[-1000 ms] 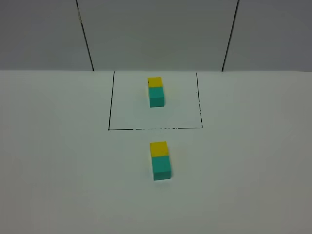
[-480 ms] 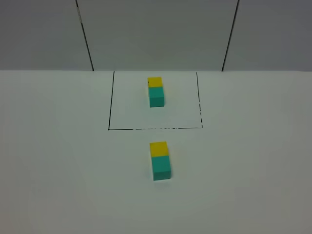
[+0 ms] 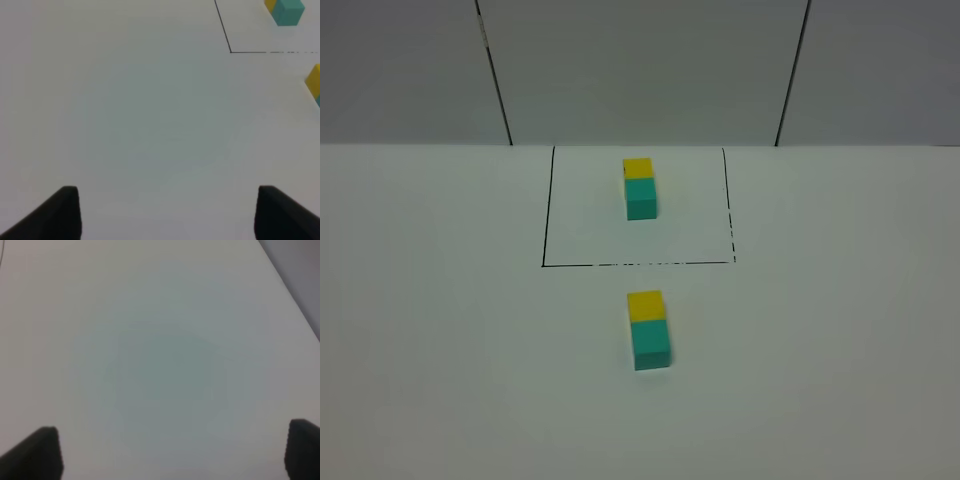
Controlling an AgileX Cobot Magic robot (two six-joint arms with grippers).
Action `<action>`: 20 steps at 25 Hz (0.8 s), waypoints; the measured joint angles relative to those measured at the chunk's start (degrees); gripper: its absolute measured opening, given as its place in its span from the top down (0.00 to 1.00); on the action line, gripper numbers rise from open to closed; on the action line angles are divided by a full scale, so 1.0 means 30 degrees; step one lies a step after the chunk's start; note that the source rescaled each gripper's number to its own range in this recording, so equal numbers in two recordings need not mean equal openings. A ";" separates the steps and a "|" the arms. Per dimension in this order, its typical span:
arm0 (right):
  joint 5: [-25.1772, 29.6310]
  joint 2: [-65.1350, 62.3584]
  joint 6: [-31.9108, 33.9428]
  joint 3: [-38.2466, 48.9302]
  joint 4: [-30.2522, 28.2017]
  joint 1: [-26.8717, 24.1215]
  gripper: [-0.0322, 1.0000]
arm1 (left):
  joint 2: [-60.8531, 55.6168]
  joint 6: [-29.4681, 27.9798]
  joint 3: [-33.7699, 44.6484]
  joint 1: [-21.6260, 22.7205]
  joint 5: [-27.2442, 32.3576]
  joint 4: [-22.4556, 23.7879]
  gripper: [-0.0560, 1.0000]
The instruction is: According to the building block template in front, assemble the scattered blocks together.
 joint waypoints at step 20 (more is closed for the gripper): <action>0.0000 0.0000 0.0765 0.0000 -0.0514 -0.0997 0.21 | 0.0000 0.0000 0.0000 0.0000 0.0000 0.0000 0.39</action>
